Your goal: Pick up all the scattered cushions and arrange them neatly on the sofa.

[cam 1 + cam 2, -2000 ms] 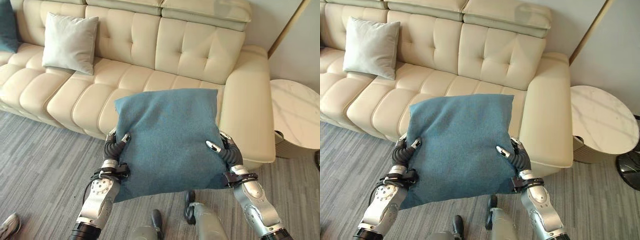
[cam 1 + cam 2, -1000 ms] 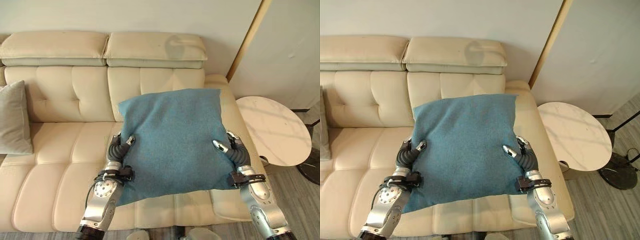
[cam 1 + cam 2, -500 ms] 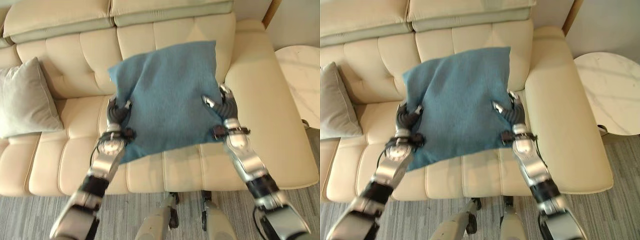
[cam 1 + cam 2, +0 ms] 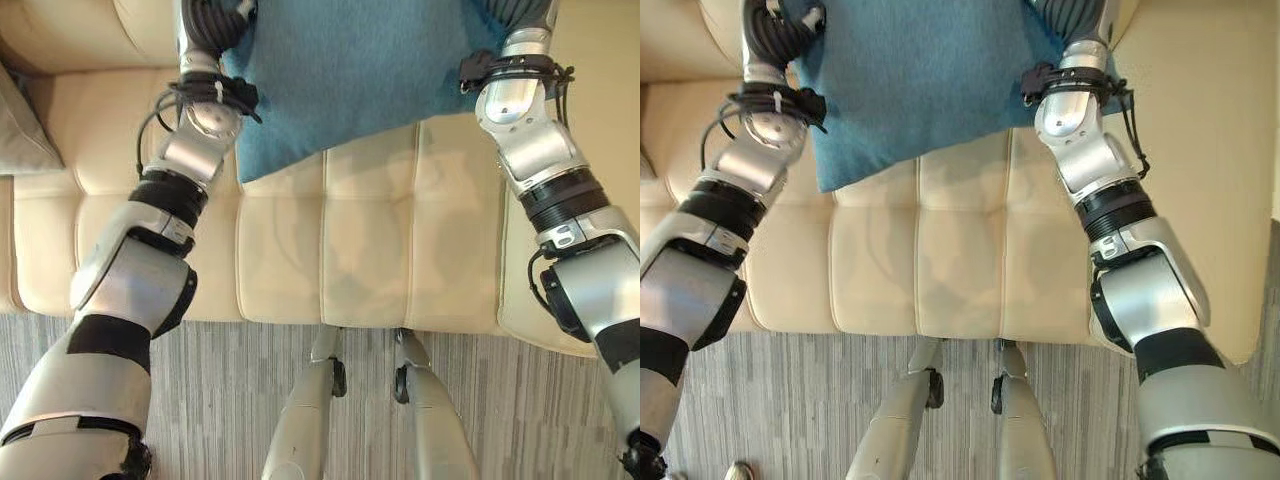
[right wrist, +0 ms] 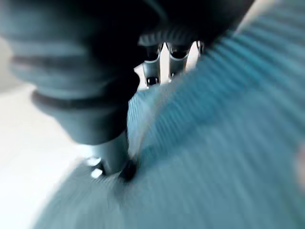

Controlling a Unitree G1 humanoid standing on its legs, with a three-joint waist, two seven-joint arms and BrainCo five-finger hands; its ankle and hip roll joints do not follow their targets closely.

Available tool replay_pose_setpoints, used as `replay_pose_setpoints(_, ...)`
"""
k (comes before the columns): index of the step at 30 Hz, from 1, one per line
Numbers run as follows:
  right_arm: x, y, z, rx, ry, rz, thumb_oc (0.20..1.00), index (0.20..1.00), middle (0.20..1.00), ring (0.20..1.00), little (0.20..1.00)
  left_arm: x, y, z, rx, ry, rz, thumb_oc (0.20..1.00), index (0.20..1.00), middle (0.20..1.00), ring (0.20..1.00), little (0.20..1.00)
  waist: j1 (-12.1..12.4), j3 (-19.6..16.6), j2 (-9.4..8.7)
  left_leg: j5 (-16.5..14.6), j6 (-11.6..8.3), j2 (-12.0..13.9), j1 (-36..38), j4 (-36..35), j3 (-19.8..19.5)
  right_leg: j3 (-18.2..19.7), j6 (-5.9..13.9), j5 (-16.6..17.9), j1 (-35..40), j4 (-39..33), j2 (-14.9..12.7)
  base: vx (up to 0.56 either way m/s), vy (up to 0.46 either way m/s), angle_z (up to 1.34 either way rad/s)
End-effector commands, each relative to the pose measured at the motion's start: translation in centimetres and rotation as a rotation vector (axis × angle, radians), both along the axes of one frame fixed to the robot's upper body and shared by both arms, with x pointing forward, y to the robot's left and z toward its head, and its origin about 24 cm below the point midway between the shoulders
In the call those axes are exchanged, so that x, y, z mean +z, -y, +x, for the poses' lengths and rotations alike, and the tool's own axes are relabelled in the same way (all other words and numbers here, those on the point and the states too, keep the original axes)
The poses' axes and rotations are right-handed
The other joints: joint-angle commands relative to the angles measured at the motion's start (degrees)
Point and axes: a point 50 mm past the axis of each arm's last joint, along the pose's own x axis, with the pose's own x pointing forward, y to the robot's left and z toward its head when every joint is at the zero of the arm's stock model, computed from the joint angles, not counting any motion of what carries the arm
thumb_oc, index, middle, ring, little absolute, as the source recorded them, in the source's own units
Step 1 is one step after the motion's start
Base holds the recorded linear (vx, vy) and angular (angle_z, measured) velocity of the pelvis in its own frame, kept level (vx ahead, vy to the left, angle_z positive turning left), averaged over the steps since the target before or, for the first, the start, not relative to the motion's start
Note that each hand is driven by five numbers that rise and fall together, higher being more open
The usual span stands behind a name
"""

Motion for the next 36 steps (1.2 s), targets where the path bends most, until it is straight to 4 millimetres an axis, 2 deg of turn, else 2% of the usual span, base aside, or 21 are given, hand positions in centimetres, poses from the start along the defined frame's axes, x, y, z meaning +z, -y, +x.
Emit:
replay_pose_setpoints(1,3.2,-1.9,-1.5,0.162,0.105,0.036,1.000,1.000,1.000,1.000,1.000,6.0,1.5,-1.8,-0.059,0.159,0.097,1.000,1.000,1.000,1.000,1.000,0.33,-2.20,-4.03,-8.68,-8.40,1.21,2.94,-0.72,2.72,1.24,4.25,7.43,3.78,-19.46,-2.86,0.01,-0.029,0.40)
replay_pose_setpoints(4,0.5,-1.1,-0.5,0.172,0.007,0.072,1.000,1.000,1.000,1.000,1.000,3.3,-0.5,-1.1,-0.051,0.085,0.021,1.000,1.000,1.000,1.000,1.000,0.03,-2.48,-4.23,-8.28,-8.43,1.25,0.86,-0.72,2.33,1.28,4.12,7.56,1.71,-19.46,-2.28,0.01,-0.012,0.42)
replay_pose_setpoints(8,-5.6,-1.2,0.7,0.215,-0.159,0.140,1.000,1.000,1.000,1.000,1.000,-2.6,-3.5,-0.2,0.008,-0.079,-0.025,1.000,1.000,1.000,1.000,1.000,-0.24,-3.17,-4.47,-8.23,-8.55,1.75,0.88,-0.72,2.85,1.25,3.98,7.22,1.46,-19.46,-1.82,0.02,0.006,-0.09)
replay_pose_setpoints(10,-8.4,-1.1,0.8,0.231,-0.235,0.116,1.000,1.000,1.000,1.000,1.000,-6.1,-4.6,-0.4,0.010,-0.148,-0.062,1.000,1.000,1.000,1.000,1.000,-0.38,-3.59,-4.84,-8.35,-8.73,2.01,2.06,-0.72,3.16,1.25,3.82,7.01,2.46,-19.46,-1.55,0.00,0.001,-0.20)
replay_pose_setpoints(11,-8.5,-1.1,0.8,0.231,-0.237,0.115,1.000,1.000,1.000,1.000,1.000,-6.2,-4.7,-0.4,0.011,-0.150,-0.063,1.000,1.000,1.000,1.000,1.000,-0.43,-3.65,-4.79,-8.36,-8.73,2.02,2.12,-0.72,3.18,1.26,3.82,6.99,2.51,-19.46,-1.54,0.00,-0.004,-0.15)
replay_pose_setpoints(15,-10.0,0.7,-0.4,0.222,-0.259,0.013,1.000,1.000,1.000,1.000,1.000,-9.8,-6.0,-1.9,-0.038,-0.183,-0.104,1.000,1.000,1.000,1.000,1.000,-0.46,-4.37,-5.41,-9.00,-9.02,2.13,5.07,-0.72,3.39,0.59,3.74,6.71,5.26,-19.46,-1.65,-0.01,-0.002,-0.03)
replay_pose_setpoints(16,-10.9,1.7,-1.4,0.231,-0.263,-0.030,1.000,1.000,1.000,1.000,1.000,-12.4,-6.9,-3.0,-0.054,-0.220,-0.137,1.000,1.000,1.000,1.000,1.000,-0.37,-4.64,-5.91,-9.66,-9.12,2.06,7.69,-0.72,3.63,0.29,3.73,6.26,7.76,-19.46,-1.71,-0.04,0.011,-0.06)
replay_pose_setpoints(17,-11.3,2.5,-2.1,0.229,-0.268,-0.056,1.000,1.000,1.000,1.000,1.000,-13.6,-7.6,-3.9,-0.048,-0.228,-0.152,1.000,1.000,1.000,1.000,1.000,-0.45,-4.76,-6.32,-9.79,-9.11,1.90,9.22,-0.72,3.76,0.00,3.75,6.36,9.31,-19.46,-2.02,-0.04,0.025,-0.08)
replay_pose_setpoints(20,-13.3,3.9,-3.8,0.247,-0.315,-0.109,1.000,1.000,1.000,1.000,1.000,-16.5,-8.2,-5.7,-0.070,-0.274,-0.181,1.000,1.000,1.000,1.000,1.000,-0.38,-4.76,-7.04,-11.04,-9.03,1.71,13.43,-0.72,4.40,-0.74,3.66,5.77,13.35,-19.46,-2.51,0.00,0.006,-0.02)
replay_pose_setpoints(21,-13.4,3.9,-3.8,0.247,-0.317,-0.110,1.000,1.000,1.000,1.000,1.000,-16.6,-8.2,-5.8,-0.069,-0.275,-0.181,1.000,1.000,1.000,1.000,1.000,-0.45,-4.76,-7.08,-10.79,-8.99,1.63,13.37,-0.72,4.40,-0.74,3.65,5.96,13.30,-19.46,-2.59,0.01,0.038,0.03)
replay_pose_setpoints(22,-15.5,4.7,-5.1,0.268,-0.388,-0.159,1.000,1.000,1.000,1.000,1.000,-19.0,-8.4,-7.3,-0.093,-0.342,-0.180,1.000,1.000,1.000,1.000,1.000,-0.25,-4.98,-7.54,-11.78,-8.80,1.85,16.66,-0.72,4.82,-1.11,3.62,5.18,16.66,-19.46,-2.93,-0.01,0.034,0.01)
replay_pose_setpoints(23,-15.5,4.7,-5.1,0.268,-0.389,-0.159,1.000,1.000,1.000,1.000,1.000,-19.1,-8.4,-7.4,-0.093,-0.343,-0.180,1.000,1.000,1.000,1.000,1.000,-0.30,-4.98,-7.58,-11.55,-8.77,1.78,16.60,-0.72,4.81,-1.11,3.61,5.36,16.61,-19.46,-3.01,0.04,0.059,0.02)
replay_pose_setpoints(24,-18.0,5.9,-6.9,0.293,-0.490,-0.196,1.000,1.000,1.000,1.000,1.000,-22.2,-8.8,-9.4,-0.104,-0.450,-0.174,1.000,1.000,1.000,1.000,1.000,-0.46,-5.35,-8.06,-12.25,-8.46,1.82,19.99,-0.72,5.05,-1.50,3.64,4.81,20.34,-19.46,-3.51,0.04,0.058,0.02)
replay_pose_setpoints(25,-19.8,6.8,-7.8,0.294,-0.550,-0.178,1.000,1.000,1.000,1.000,1.000,-23.9,-9.2,-10.4,-0.099,-0.519,-0.158,1.000,1.000,1.000,1.000,1.000,-0.79,-5.79,-8.26,-12.65,-8.33,1.94,21.82,-0.72,5.35,-1.56,3.78,4.49,22.10,-19.46,-3.74,0.10,0.104,0.12)
replay_pose_setpoints(26,-23.2,7.9,-9.6,0.296,-0.675,-0.143,1.000,1.000,1.000,1.000,1.000,-27.3,-9.4,-12.9,-0.108,-0.650,-0.188,1.000,1.000,1.000,1.000,1.000,-1.02,-6.59,-8.50,-13.63,-7.80,2.06,25.26,-0.72,5.60,-1.83,3.83,3.58,25.80,-19.46,-3.94,0.06,0.078,0.22)
replay_pose_setpoints(27,-23.2,7.9,-9.7,0.296,-0.676,-0.143,1.000,1.000,1.000,1.000,1.000,-27.4,-9.4,-12.9,-0.108,-0.651,-0.188,1.000,1.000,1.000,1.000,1.000,-1.05,-6.63,-8.55,-13.44,-7.77,1.99,25.16,-0.72,5.60,-1.82,3.83,3.72,25.71,-19.46,-4.00,0.07,0.083,0.21)
replay_pose_setpoints(31,-30.2,9.9,-13.2,0.228,-0.942,-0.032,1.000,1.000,1.000,1.000,1.000,-33.0,-10.2,-17.7,-0.062,-0.901,-0.222,1.000,1.000,1.000,1.000,1.000,-1.66,-8.65,-8.67,-15.41,-6.33,2.08,32.19,-0.72,6.21,-1.74,3.73,2.09,32.32,-19.46,-4.06,0.06,0.081,-0.05)
replay_pose_setpoints(32,-30.3,9.9,-13.2,0.228,-0.942,-0.031,1.000,1.000,1.000,1.000,1.000,-33.0,-10.2,-17.7,-0.062,-0.901,-0.221,1.000,1.000,1.000,1.000,1.000,-1.65,-8.66,-8.74,-15.25,-6.31,2.02,32.11,-0.72,6.24,-1.70,3.72,2.22,32.23,-19.46,-4.12,0.05,0.134,-0.03)
replay_pose_setpoints(33,-34.5,11.5,-16.0,0.130,-1.124,0.033,1.000,1.000,1.000,1.000,1.000,-36.2,-10.6,-20.8,-0.021,-1.077,-0.217,1.000,1.000,1.000,1.000,1.000,-2.07,-9.99,-8.78,-16.76,-5.20,1.88,36.68,-0.53,6.67,-1.09,3.49,1.25,36.46,-19.39,-3.96,0.02,0.100,-0.04)
replay_pose_setpoints(36,-35.7,12.2,-17.0,0.094,-1.183,0.047,1.000,1.000,1.000,1.000,1.000,-37.0,-10.7,-21.9,-0.012,-1.126,-0.215,1.000,1.000,1.000,1.000,1.000,-2.16,-10.22,-8.88,-17.39,-5.00,1.81,38.23,-0.27,7.00,-0.89,3.44,1.00,37.88,-19.27,-3.94,0.01,0.091,-0.14)
